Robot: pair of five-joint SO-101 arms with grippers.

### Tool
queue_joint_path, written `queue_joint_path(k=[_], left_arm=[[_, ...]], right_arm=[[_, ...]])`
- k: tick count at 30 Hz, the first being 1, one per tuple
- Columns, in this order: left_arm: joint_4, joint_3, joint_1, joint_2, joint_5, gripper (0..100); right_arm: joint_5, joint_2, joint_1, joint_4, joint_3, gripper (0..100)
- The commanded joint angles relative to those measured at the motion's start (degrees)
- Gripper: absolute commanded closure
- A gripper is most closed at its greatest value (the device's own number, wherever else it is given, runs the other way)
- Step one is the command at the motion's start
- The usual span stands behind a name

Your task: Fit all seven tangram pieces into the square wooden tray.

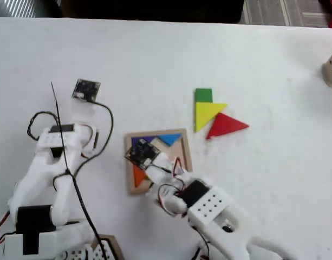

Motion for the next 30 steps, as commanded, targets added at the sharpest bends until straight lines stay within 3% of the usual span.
queue_joint_path(k=[1, 8, 19, 30], left_arm=[[-1.05, -2.46, -0.22, -0.13, 0.18, 97], [-1.05, -2.46, -0.31, -0.13, 0.18, 97], [-1.05, -2.46, -0.31, -0.13, 0.18, 97], [-1.05, -2.46, -0.31, -0.13, 0.18, 97]], right_arm=[[0.70, 7.25, -0.57, -2.51, -4.84, 98.1], [0.62, 18.95, 1.54, 0.31, -13.10, 98.1], [0.53, 17.98, 10.07, -2.42, -13.89, 98.1], [0.53, 17.45, 11.21, 1.01, -16.70, 98.1]])
